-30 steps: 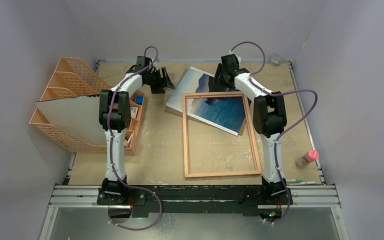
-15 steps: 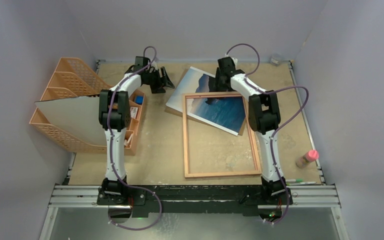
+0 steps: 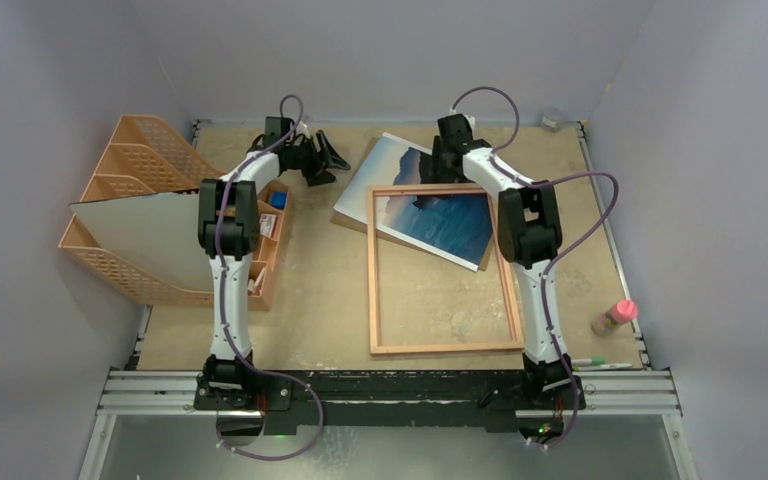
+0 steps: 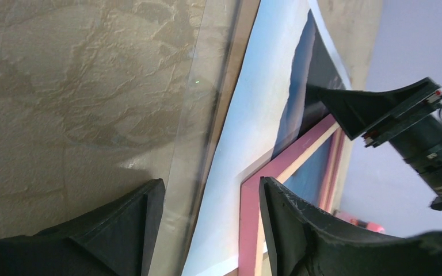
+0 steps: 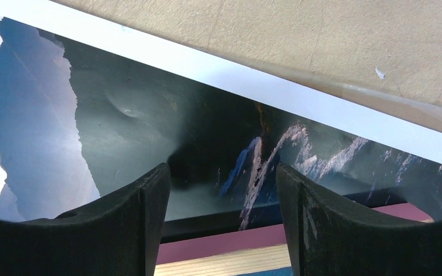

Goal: Put the photo into the frame

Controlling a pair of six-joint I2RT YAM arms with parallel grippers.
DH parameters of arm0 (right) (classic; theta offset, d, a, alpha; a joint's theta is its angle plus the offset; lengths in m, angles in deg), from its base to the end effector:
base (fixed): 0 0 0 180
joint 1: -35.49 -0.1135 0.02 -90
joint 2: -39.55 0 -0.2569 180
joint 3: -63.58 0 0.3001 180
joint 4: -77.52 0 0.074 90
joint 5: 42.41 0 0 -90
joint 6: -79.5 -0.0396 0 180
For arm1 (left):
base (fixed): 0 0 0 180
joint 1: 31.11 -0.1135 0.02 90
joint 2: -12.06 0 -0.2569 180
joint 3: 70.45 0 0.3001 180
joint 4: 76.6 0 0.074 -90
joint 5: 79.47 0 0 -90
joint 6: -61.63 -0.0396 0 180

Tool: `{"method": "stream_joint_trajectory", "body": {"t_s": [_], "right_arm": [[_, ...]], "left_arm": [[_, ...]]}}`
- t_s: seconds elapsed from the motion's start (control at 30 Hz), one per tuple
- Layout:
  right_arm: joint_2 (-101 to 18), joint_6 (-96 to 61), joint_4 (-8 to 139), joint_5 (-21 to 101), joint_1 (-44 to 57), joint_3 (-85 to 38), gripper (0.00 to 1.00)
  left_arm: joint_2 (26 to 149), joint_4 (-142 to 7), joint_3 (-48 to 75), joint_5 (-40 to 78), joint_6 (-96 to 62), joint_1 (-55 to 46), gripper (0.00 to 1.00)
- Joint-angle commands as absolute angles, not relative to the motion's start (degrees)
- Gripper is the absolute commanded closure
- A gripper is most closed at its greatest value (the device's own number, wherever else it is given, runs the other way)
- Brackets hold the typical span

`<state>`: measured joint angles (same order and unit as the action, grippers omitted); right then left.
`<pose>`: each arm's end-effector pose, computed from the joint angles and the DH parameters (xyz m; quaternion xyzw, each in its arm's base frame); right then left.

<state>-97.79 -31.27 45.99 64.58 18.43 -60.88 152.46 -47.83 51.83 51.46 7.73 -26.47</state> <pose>0.5592 0.1595 0.1424 0.0867 0.9095 -0.0046 0.4066 0.5702 -0.0723 0.1081 -0.1126 0.8736 -0.4247 0.2095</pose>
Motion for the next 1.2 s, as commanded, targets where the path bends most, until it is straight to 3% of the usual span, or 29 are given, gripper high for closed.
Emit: {"method": "stream_joint_trajectory", "body": {"t_s": [0.0,0.27,0.5,0.77,1.1,1.17], "right_arm": [[-103.12,-31.44,38.97,58.31,18.67,-57.46,0.30],[-103.90,-31.48,38.41,57.28,18.64,-57.85,0.31],[-103.97,-31.35,38.38,57.08,18.65,-57.99,0.32],[-103.80,-31.33,38.47,57.21,18.67,-57.74,0.32],[-103.80,-31.21,38.65,57.48,18.62,-57.73,0.33],[-103.60,-31.20,38.54,57.56,18.67,-57.73,0.33]], "left_arm": [[155.76,-54.93,48.31,59.04,17.67,-24.87,0.37],[155.66,-69.32,47.00,64.44,30.94,-24.84,0.42],[154.91,-74.07,46.06,64.37,33.17,-24.87,0.49],[154.98,-72.51,47.02,61.93,29.20,-25.29,0.72],[154.53,-60.39,50.61,57.12,17.44,-25.81,1.00],[154.29,-56.37,52.25,56.20,16.18,-26.20,1.00]]}}
